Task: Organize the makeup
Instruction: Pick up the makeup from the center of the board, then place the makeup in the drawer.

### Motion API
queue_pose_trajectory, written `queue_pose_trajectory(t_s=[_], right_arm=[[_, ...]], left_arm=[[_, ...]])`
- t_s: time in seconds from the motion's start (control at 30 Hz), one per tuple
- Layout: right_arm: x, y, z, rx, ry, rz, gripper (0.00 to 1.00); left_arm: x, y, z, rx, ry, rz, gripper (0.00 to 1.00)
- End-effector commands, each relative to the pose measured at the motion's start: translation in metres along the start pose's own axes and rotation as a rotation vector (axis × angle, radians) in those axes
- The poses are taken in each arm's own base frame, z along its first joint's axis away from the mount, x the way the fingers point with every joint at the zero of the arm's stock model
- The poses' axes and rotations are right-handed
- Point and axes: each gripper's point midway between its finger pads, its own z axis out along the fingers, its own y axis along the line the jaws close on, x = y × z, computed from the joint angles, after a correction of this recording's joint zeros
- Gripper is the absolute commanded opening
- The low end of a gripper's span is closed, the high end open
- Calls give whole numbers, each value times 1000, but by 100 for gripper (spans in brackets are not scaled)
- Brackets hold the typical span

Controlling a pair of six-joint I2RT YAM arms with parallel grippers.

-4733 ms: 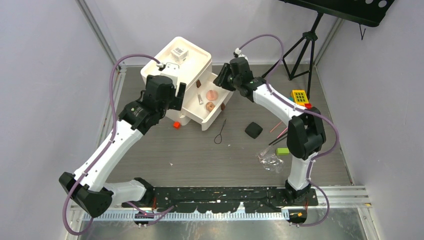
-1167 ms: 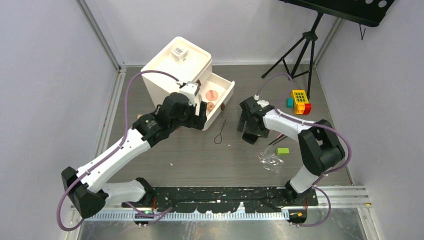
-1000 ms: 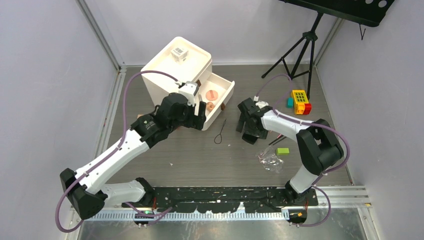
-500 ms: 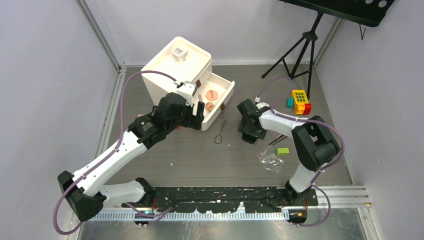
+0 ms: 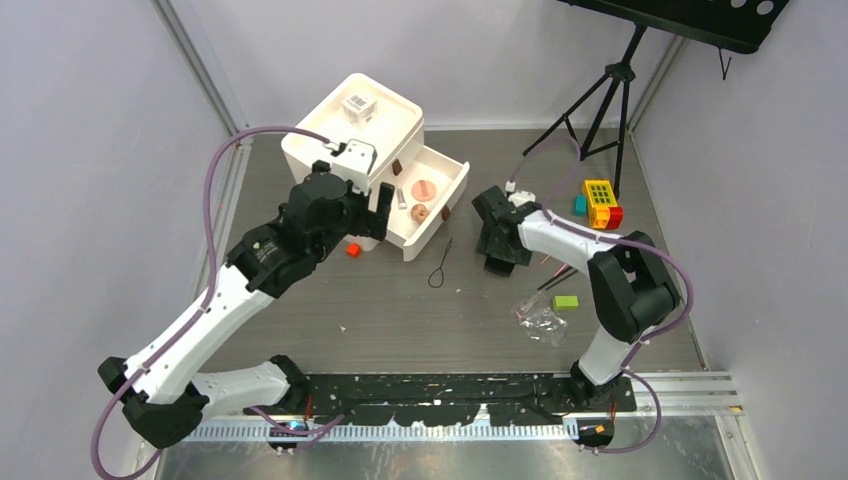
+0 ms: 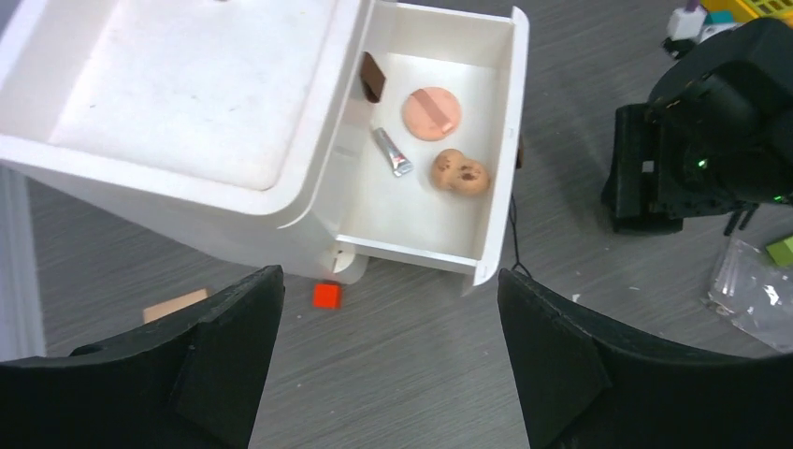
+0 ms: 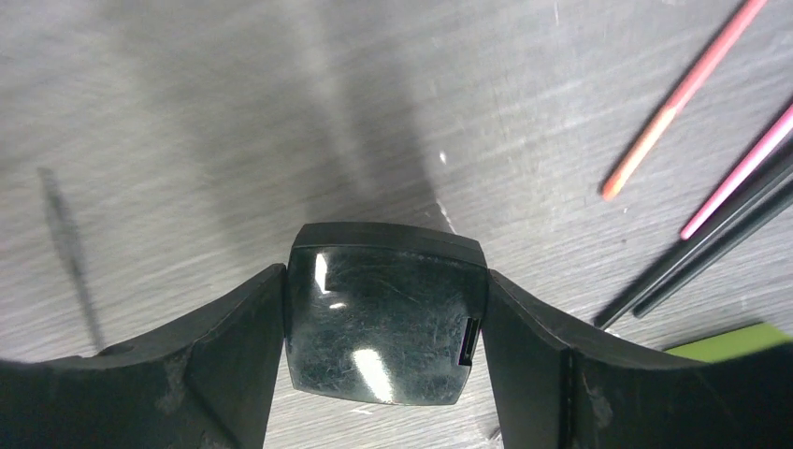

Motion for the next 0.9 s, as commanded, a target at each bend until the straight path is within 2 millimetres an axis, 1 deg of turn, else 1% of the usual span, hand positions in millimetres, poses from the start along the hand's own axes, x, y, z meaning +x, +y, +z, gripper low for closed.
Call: queue_pose_trajectory(t_s=[0.0, 0.17, 0.27, 0.3, 0.37, 0.53, 0.67, 0.77, 0.87], right_arm=[[-79, 29, -58, -108, -206, 7, 58], [-130, 64, -97, -217, -306, 4, 57], [-155, 89, -108, -277, -337, 3, 57], [-166, 99, -116, -305, -353, 13, 57], [-177, 116, -120, -348, -363, 22, 57], [-194, 160, -123, -478, -362, 29, 56], [-195, 194, -119, -590, -341, -25, 55], [-198, 207, -117, -623, -369, -79, 55], [-202, 214, -115, -635, -400, -128, 55]], left_arm=[[-16, 29, -18, -122, -64, 32, 87], [-15, 37, -22, -159, -84, 28, 88], [-14, 39, -20, -169, -79, 32, 88], [-14, 39, -20, -168, -77, 33, 88], [-13, 39, -20, -168, -76, 33, 88], [-12, 40, -20, -175, -80, 34, 89], [-12, 41, -21, -179, -81, 33, 89], [-12, 43, -22, -184, -84, 32, 89], [-13, 44, -22, -186, -89, 29, 89]])
